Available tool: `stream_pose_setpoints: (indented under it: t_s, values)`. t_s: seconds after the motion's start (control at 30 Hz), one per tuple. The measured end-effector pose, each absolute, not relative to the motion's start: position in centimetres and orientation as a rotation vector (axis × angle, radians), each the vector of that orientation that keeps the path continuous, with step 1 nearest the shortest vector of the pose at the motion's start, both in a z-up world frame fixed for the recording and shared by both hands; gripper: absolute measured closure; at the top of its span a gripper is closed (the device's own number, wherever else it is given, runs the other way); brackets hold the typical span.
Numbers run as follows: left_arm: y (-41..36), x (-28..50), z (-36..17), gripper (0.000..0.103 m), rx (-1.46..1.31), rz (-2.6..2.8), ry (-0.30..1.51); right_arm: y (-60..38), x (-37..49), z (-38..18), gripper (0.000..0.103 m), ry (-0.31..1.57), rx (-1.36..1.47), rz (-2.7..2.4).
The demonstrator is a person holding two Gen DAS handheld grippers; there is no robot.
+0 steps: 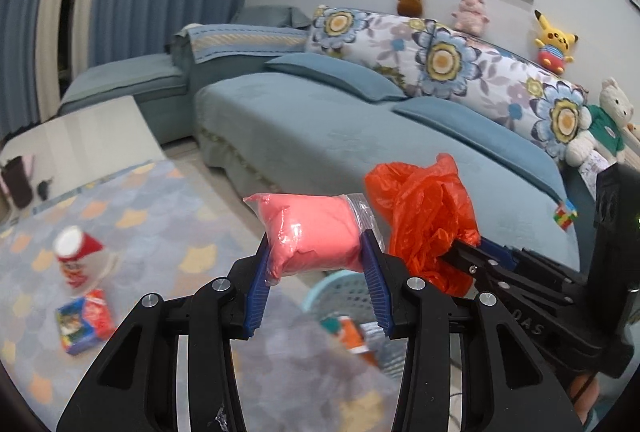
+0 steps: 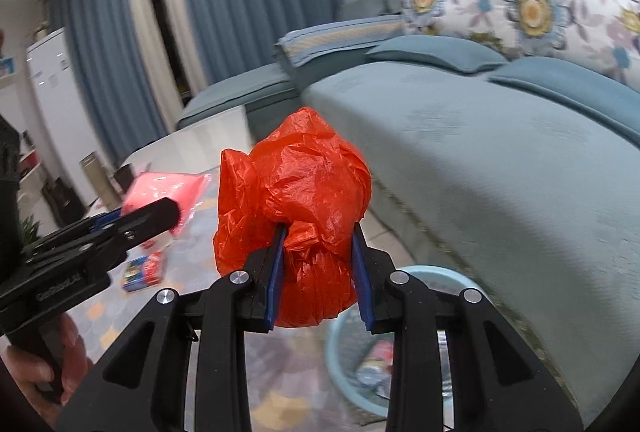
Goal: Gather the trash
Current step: 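Carry pink package and red bag over the wastebasket and open both tools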
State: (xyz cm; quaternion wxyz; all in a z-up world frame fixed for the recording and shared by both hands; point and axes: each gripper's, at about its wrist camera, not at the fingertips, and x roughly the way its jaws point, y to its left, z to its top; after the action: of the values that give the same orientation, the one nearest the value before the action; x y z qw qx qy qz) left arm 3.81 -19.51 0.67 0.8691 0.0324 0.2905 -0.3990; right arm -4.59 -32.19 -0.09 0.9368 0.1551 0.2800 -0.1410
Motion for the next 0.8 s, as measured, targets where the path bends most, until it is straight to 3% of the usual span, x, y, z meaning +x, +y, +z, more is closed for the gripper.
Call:
stream_pose_setpoints:
  t_s: [0.33,0.7,0.8]
  values:
    - [-24.5,3.0,-3.8,0.062,0.042,-0.894,0.735,-40.3,-7.2,-5.4,0.076,0.719,0.476,-0.448]
    - [-26.2,5.4,-9.5,0.059,0.092,-0.917,0.926,-42.2,-6.9,-11.9,0.072,0.888,0.592,-0.497]
    - [-26.1,5.5,-9.6,0.044,0.087,-0.909,0.931,-42.7,-6.6,-12.2,0.068,0.895,0.601,-0.495]
